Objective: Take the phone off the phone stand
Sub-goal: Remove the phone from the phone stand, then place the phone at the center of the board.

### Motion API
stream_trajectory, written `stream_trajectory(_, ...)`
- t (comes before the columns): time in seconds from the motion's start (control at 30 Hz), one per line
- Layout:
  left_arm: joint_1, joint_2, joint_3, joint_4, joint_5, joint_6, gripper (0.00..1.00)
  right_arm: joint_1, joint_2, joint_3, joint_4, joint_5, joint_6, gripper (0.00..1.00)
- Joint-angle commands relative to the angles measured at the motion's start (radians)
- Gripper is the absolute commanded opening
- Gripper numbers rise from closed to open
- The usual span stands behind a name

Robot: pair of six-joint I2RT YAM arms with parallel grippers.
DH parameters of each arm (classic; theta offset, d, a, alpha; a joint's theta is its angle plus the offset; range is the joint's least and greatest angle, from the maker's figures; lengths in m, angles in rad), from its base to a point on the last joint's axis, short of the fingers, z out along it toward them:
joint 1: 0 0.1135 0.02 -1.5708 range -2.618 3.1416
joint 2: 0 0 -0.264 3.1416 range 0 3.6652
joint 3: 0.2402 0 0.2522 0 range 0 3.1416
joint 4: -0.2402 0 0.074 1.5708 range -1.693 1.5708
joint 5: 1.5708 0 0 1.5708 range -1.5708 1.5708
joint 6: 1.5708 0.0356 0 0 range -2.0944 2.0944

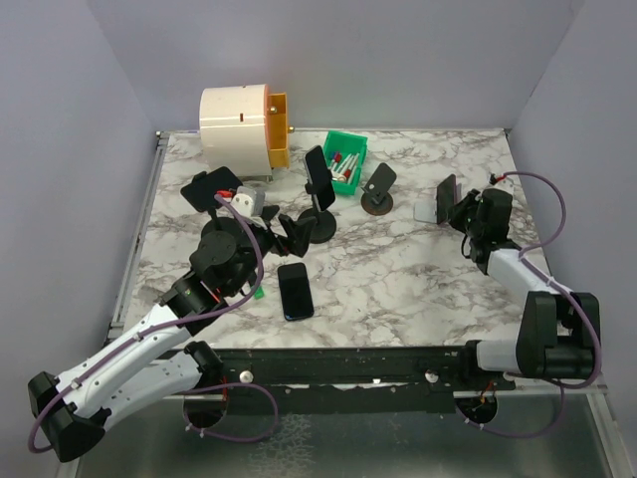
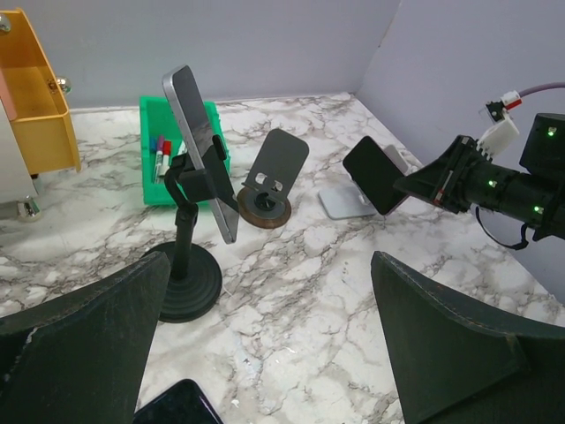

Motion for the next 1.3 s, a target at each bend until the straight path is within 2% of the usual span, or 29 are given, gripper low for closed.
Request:
stream_trajectory(0.0, -0.01, -0.02, -0.001, -0.002, 0.001, 0.015, 0.96, -0.007, -0.056, 0.002, -0.03, 0.002, -0.016, 0.0)
stream_trajectory(0.3, -0.014, -0.018, -0.002, -0.002, -0.006, 0.018, 0.96, -0.007, -0.151, 0.037, -0.091, -0.064, -0.01, 0.0)
stream_trajectory(0.73, -0.015, -0.027, -0.002, -0.002, -0.023, 0.022, 0.96, -0.007, -0.322, 0.186, -0.251, -0.148, 0.007, 0.0)
stream_trajectory(0.83, -0.014, -0.032, -0.004, -0.002, -0.033, 0.027, 0.96, -0.002, -0.38, 0.224, -0.261, -0.259, -0.01, 0.0)
stream_trajectory(1.0, -0.013, -0.069, -0.011, 0.016, -0.048, 0.043, 0.96, 0.082, -0.453, 0.272, -0.271, -0.498, -0.028, 0.0)
stream_trajectory(1.13, -0.014, -0.126, -0.049, 0.09, -0.013, 0.054, 0.97, 0.127, -0.52, 0.256, -0.182, -0.633, 0.03, 0.01)
stream_trajectory(1.27, -0.014, -0.176, -0.084, 0.21, 0.162, 0.012, 0.98, 0.153, -0.558, 0.19, 0.057, -0.796, 0.201, 0.0)
